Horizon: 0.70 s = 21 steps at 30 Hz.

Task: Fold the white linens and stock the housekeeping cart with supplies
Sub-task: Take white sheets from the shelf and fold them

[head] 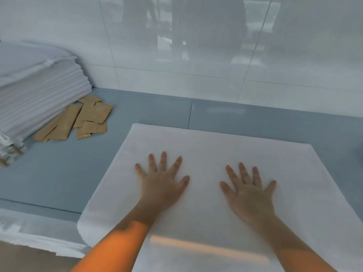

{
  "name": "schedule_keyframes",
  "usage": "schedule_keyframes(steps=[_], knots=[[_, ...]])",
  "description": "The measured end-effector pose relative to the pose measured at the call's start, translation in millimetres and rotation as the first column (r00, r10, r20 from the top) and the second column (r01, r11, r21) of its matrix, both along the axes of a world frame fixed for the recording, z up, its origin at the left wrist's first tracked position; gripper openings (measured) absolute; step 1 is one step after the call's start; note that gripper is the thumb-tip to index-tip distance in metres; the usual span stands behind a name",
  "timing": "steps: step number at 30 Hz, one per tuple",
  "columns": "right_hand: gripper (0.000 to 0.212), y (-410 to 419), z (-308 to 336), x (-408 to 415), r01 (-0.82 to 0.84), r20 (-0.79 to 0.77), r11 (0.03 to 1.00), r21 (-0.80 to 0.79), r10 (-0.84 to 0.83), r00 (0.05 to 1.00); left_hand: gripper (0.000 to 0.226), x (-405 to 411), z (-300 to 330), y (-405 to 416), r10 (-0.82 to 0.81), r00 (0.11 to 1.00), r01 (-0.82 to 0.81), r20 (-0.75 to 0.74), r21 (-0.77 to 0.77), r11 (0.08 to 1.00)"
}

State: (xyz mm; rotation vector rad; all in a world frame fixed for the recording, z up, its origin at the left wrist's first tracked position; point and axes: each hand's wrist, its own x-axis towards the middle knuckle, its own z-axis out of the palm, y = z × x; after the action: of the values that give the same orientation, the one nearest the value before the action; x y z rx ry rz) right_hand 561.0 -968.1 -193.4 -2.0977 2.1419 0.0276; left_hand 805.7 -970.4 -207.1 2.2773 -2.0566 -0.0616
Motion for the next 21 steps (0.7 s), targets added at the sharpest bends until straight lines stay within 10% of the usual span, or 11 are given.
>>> schedule_keyframes(steps=[21], knots=[[0.062,-172,1,2,0.011,0.002,1.0,-0.029,-0.011,1.0,0.073,2,8,-177,-0.04,0.999,0.041,-0.006,0.039,0.998]])
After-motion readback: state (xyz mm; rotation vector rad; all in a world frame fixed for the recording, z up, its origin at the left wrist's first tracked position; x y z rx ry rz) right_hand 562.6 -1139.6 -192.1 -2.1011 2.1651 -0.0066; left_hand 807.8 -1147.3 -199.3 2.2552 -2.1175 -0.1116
